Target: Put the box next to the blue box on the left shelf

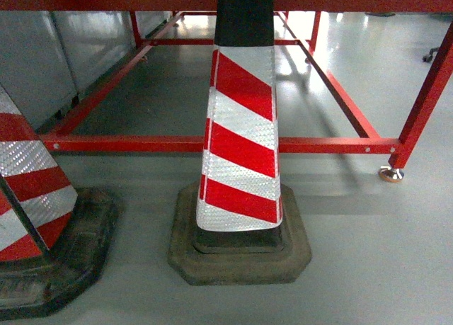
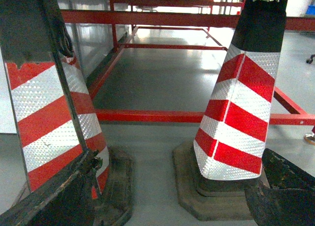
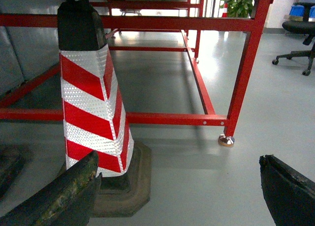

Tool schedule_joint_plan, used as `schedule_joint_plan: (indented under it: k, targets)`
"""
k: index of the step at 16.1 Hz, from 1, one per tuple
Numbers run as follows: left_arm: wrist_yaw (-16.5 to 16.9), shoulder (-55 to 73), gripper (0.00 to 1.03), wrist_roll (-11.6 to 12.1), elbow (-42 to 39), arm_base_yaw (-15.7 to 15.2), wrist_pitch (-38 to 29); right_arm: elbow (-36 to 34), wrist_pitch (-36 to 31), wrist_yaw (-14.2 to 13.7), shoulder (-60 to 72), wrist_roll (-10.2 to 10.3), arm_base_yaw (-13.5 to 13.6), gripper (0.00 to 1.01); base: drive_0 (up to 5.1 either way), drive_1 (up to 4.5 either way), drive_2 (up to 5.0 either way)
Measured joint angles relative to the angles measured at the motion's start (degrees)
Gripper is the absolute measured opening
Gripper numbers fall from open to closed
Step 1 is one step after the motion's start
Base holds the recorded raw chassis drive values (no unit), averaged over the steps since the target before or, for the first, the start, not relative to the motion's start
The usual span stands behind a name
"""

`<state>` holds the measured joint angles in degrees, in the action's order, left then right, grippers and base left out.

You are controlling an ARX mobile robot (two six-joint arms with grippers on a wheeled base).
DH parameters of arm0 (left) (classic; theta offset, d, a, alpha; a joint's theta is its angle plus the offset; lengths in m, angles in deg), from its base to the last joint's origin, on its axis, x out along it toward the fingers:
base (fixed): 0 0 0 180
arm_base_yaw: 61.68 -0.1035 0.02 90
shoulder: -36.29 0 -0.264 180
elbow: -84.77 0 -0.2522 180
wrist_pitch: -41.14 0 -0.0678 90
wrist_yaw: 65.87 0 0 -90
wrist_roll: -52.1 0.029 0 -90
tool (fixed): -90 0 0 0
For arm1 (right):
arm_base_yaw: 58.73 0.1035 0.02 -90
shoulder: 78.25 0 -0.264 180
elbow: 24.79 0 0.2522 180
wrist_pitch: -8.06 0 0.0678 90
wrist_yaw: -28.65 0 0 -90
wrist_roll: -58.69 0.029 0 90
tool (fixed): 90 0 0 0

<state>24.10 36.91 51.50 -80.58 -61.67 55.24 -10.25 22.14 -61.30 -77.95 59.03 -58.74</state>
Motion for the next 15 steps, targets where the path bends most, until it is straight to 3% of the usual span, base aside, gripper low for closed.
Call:
schedule_joint_plan:
  k: [15]
  targets:
    - [0.00,0.00,0.98,0.00,0.00,0.00,0.00,0.00,-0.02,-0.02,0.00,0.00,0.00,0.98,0.0,0.00,0.0]
